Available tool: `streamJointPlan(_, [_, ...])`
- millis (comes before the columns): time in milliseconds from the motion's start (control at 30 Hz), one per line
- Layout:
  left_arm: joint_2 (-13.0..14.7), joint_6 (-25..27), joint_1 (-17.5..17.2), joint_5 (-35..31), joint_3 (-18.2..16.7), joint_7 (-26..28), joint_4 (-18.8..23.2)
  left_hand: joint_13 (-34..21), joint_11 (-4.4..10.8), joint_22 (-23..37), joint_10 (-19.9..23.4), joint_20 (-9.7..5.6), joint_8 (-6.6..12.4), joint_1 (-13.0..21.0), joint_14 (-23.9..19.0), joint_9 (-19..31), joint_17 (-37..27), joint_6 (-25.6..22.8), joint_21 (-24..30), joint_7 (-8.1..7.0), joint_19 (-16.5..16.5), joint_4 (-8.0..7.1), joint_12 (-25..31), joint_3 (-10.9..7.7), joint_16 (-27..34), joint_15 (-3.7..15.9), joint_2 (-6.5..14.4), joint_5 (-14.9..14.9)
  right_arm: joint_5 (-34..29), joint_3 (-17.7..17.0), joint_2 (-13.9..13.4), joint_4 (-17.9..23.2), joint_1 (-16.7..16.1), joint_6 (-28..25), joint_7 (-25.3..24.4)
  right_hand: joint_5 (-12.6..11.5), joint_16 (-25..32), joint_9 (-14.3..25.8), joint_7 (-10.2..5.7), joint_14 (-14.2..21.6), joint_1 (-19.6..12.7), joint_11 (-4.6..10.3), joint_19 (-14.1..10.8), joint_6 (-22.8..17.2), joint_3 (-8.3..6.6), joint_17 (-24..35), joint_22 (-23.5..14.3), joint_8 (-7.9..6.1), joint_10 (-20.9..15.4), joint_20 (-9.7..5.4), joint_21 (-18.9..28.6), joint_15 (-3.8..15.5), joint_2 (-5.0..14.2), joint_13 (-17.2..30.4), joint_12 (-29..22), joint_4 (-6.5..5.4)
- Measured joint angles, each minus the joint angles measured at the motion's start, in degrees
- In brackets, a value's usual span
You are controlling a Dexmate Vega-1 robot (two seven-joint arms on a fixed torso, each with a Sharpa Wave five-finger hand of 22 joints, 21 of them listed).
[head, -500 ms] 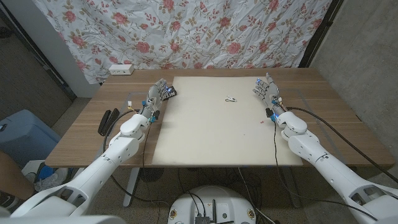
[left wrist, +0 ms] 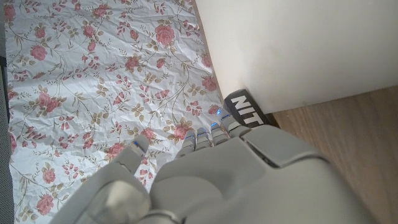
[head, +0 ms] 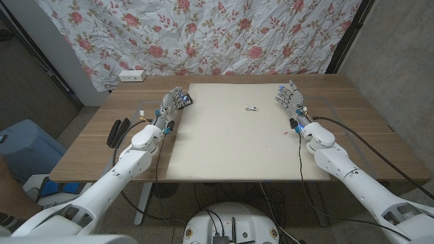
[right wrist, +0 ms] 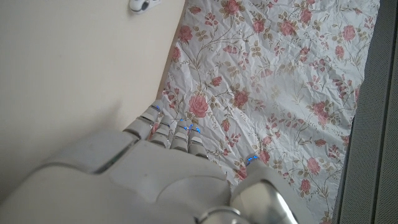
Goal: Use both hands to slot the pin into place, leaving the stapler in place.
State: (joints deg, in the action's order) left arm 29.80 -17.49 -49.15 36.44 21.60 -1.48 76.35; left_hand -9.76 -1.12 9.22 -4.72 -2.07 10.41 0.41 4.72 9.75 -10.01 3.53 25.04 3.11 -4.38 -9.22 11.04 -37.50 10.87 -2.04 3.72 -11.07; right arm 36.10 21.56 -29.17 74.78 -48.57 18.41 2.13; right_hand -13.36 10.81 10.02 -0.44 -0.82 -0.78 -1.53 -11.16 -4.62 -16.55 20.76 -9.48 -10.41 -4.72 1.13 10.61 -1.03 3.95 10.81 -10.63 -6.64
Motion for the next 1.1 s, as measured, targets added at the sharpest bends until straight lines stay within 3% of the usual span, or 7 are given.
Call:
streamJointPlan(267, [0.65, 2.51, -1.01, -1.47, 0.30, 3.16, 3.23, 0.00, 0.00, 0.00, 0.00, 0.00, 0.00, 0.00, -0.22, 0.00, 0.00, -0.16, -0.12, -0.16, 0.00, 0.04, 0.00, -0.03, 0.00, 0.21, 0.00, 0.00, -1.03, -0.46, -2.58, 2.57, -1.59, 0.05, -0.19, -0.22, 0.15, 0.00, 0.02, 0.02, -0.60, 0.01, 0.00, -0.60, -0.15, -0.32, 0.00, 0.00, -0.01, 0.00, 0.00, 0.02, 0.59, 0.00, -0.40, 0.16])
streamJointPlan(467, [1.28, 3.68, -1.97, -2.00, 0.34, 4.61, 5.65, 0.01, -0.22, -0.01, 0.21, 0.33, 0.00, 0.00, -0.35, -0.01, 0.13, -0.38, -0.52, 0.06, 0.32, 0.23, 0.00, -0.23, 0.00, 0.08, 0.00, 0.00, -2.58, -0.46, -2.58, 2.57, -1.59, -0.50, -1.10, -0.21, 0.44, -0.01, -0.21, 0.63, -0.62, -0.05, -1.14, -1.42, -0.48, -0.97, 0.01, -0.41, -0.90, -0.73, 0.28, 0.63, 0.59, -0.16, -0.62, 0.49])
streamJointPlan(533, [1.51, 4.07, -2.27, -2.15, 0.33, 5.01, 6.37, 0.01, -0.22, -0.01, 0.21, 0.01, 0.00, 0.00, -0.43, -0.01, 0.16, -0.39, -0.54, 0.05, 0.64, 0.24, 0.00, -0.23, 0.00, 0.00, 0.00, 0.00, -3.59, -0.51, -5.17, 5.72, -2.94, -0.73, -1.70, -0.21, 0.44, -0.01, -0.40, 0.84, -1.95, 0.00, -1.55, -1.62, -0.78, -1.12, 0.01, -0.41, -1.23, -0.70, 0.44, 0.84, 0.94, -0.16, -0.62, 0.79])
streamJointPlan(767, [2.17, 4.44, -3.10, -2.29, 0.33, 5.45, 8.23, 0.01, -0.21, -0.01, 0.83, 0.25, 0.00, 0.00, -0.74, -0.01, 0.16, -0.85, -0.54, -0.12, 0.87, 0.24, 0.00, -0.23, 0.00, 0.30, -0.01, 0.00, -6.64, -0.51, -6.36, 7.17, -3.57, -1.51, -2.91, -0.21, 0.45, -0.01, -0.81, 1.47, -2.03, 0.02, -1.94, -2.44, -1.11, -1.63, 0.01, -0.66, -2.04, -0.71, 0.45, 1.03, 0.81, -0.16, -0.84, 1.12])
streamJointPlan(800, [2.27, 4.90, -3.19, -2.59, 0.32, 5.97, 8.46, 0.01, -0.21, -0.01, 0.83, 0.20, 0.00, 0.00, -0.74, -0.01, 0.15, -1.22, -0.54, -0.13, 1.06, 0.24, 0.00, -0.23, 0.00, 0.30, -0.01, 0.00, -7.55, -0.51, -8.61, 9.67, -4.76, -1.68, -3.21, -0.21, 0.44, -0.01, -0.81, 1.69, -2.03, 0.21, -1.94, -2.44, -1.24, -1.73, 0.01, -0.66, -2.25, -0.71, 0.44, 1.25, 0.81, -0.16, -0.84, 1.25])
streamJointPlan(1000, [2.68, 5.16, -3.73, -2.82, 0.24, 6.27, 9.58, 0.02, 0.34, -0.02, 2.21, 0.32, 0.19, 0.23, -2.08, -0.01, 0.15, -2.47, -0.89, -0.58, 2.37, 0.63, 0.22, -0.63, 0.00, 0.60, 0.23, 0.00, -10.92, -0.49, -9.75, 10.85, -5.39, -1.59, -4.18, -0.21, 0.45, -0.01, -1.01, 1.99, -2.90, 0.52, -2.26, -3.05, -1.49, -2.20, 0.01, -0.66, -2.56, -1.03, 0.44, 1.55, 0.71, -0.16, -0.84, 1.85])
streamJointPlan(1100, [2.68, 5.08, -3.90, -3.47, 0.22, 6.99, 9.67, 0.02, 0.39, -0.02, 2.26, 0.32, 0.41, 0.23, -2.27, -0.02, 0.15, -2.76, -1.08, -0.43, 2.37, 0.71, 0.21, -0.70, 0.00, 0.41, 0.23, 0.00, -13.10, -0.42, -11.82, 12.60, -6.73, -0.89, -5.12, -0.21, 0.44, -0.02, -1.32, 2.18, -3.10, 0.52, -2.26, -3.37, -1.73, -2.43, 0.01, -0.66, -2.56, -1.03, 0.44, 1.74, 0.51, -0.16, -0.84, 2.08])
